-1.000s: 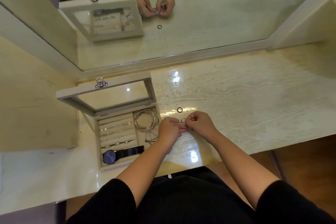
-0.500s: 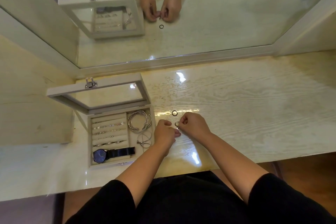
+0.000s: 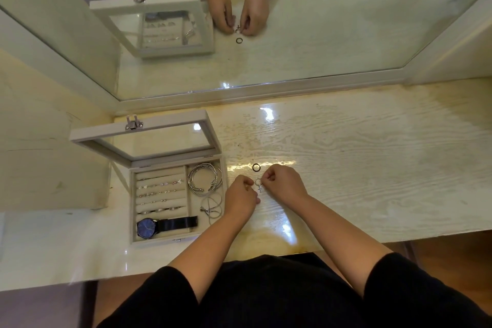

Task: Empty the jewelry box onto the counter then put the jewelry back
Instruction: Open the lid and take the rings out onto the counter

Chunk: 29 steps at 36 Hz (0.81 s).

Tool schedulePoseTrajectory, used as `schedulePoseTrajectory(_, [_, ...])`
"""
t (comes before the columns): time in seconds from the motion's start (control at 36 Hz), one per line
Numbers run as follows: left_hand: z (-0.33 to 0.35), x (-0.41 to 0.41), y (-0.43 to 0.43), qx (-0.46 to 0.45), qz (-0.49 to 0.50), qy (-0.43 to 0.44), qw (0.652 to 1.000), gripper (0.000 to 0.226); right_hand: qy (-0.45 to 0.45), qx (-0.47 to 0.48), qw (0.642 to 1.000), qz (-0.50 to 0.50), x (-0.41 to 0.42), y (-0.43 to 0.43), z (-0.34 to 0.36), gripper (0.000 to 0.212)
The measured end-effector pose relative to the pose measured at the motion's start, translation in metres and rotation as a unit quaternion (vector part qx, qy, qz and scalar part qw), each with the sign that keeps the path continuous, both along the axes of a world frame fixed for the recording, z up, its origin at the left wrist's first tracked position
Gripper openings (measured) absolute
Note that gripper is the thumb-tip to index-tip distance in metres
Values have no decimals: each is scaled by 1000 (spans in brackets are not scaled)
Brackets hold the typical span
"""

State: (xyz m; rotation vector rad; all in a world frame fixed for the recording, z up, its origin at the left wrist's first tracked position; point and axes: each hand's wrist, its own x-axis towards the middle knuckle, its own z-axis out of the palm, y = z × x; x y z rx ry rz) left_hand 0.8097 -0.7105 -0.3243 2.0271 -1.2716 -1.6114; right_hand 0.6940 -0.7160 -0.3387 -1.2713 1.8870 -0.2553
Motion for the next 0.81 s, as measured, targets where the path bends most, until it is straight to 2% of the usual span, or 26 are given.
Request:
schedulePoseTrajectory(0.28, [10,6,-5,7,21,45,999,21,-105,-40,990,-89,3,2,11,18])
schedulePoseTrajectory(0.44, [20,32,-10,-15,53,81,995,23,-136,-72,986,-63,36,-4,27,10])
schedulePoseTrajectory(0.64, [34,85,-14,-30,135,115,984,27,-142,-84,986,1,91,-16,42,6])
schedulePoseTrajectory(0.81, [32,142,-16,-76,189,86,975,29,-125,-82,987,61,140,-28,42,11])
